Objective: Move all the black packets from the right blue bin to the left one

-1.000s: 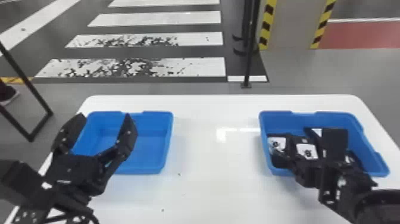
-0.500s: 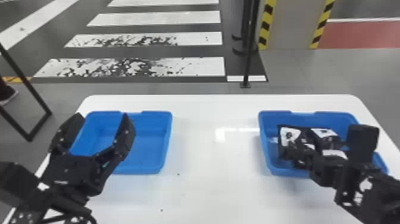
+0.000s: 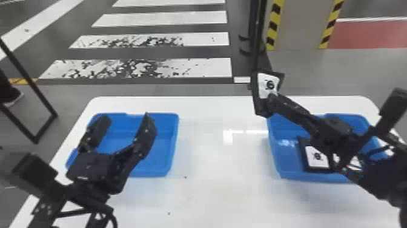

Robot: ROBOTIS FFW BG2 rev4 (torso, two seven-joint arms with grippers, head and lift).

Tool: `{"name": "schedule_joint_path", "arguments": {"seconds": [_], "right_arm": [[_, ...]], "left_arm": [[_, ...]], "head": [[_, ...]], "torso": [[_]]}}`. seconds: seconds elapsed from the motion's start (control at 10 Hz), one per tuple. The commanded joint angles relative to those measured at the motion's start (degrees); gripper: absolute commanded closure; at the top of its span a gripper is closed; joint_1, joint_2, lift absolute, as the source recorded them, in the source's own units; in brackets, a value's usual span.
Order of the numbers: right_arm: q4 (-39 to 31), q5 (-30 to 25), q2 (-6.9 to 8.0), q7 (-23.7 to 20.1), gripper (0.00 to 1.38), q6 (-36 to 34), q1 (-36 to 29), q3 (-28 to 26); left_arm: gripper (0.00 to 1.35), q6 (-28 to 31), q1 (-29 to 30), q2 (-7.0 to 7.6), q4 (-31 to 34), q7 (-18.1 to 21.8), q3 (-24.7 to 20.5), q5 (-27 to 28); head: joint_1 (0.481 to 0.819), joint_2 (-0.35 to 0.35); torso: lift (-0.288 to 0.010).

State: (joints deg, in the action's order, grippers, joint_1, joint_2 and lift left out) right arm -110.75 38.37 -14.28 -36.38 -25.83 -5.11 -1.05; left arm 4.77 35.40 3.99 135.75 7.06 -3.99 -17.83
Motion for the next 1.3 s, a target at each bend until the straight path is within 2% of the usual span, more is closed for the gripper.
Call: {"name": "schedule_joint_path", "arguments": {"seconds": [0.0, 0.1, 0.2, 0.3, 0.4, 0.6, 1.1, 1.2], "right_arm": [[5.77, 6.65, -2.07, -5.37, 1.13, 0.38, 5.68, 6.76], [8.02, 8.59, -2.25, -7.83, 1.13, -0.89, 7.08, 9.51], [8.44, 9.51, -2.42, -8.53, 1.13, -2.01, 7.23, 11.45], [9.15, 11.57, -2.69, -8.80, 1.13, -2.30, 7.51, 14.08], [9.15, 12.14, -2.77, -8.80, 1.13, -2.58, 7.93, 16.13], [8.87, 12.94, -3.04, -8.62, 1.13, -2.58, 9.19, 19.45], [9.57, 16.14, -3.74, -7.92, 1.13, -2.58, 11.16, 26.19], [9.43, 16.25, -3.83, -7.92, 1.13, -2.58, 11.44, 26.30]], "left_arm": [[0.14, 2.82, -1.93, 0.31, 0.73, 1.99, 0.56, -4.45], [0.14, 4.08, -2.78, 0.40, 1.71, 2.96, 1.02, -7.19], [0.14, 6.33, -2.92, 0.49, 3.26, 3.31, 1.02, -9.02], [0.14, 9.85, -3.34, 0.66, 4.10, 4.19, 1.13, -11.76], [0.14, 12.38, -4.32, 0.75, 4.38, 5.42, 1.25, -12.22], [0.14, 15.47, -5.03, 1.01, 4.38, 5.86, 1.82, -11.64], [0.14, 16.60, -5.59, 0.84, 4.24, 5.86, 1.25, -8.79], [0.19, 17.30, -5.73, 0.84, 4.24, 5.86, 1.25, -8.79]], "head": [[0.695, 0.121], [0.685, 0.153], [0.679, 0.175], [0.681, 0.191], [0.691, 0.202], [0.695, 0.214], [0.695, 0.278], [0.695, 0.289]], "torso": [[-0.140], [-0.140], [-0.140], [-0.140], [-0.140], [-0.140], [-0.140], [-0.140]]}}
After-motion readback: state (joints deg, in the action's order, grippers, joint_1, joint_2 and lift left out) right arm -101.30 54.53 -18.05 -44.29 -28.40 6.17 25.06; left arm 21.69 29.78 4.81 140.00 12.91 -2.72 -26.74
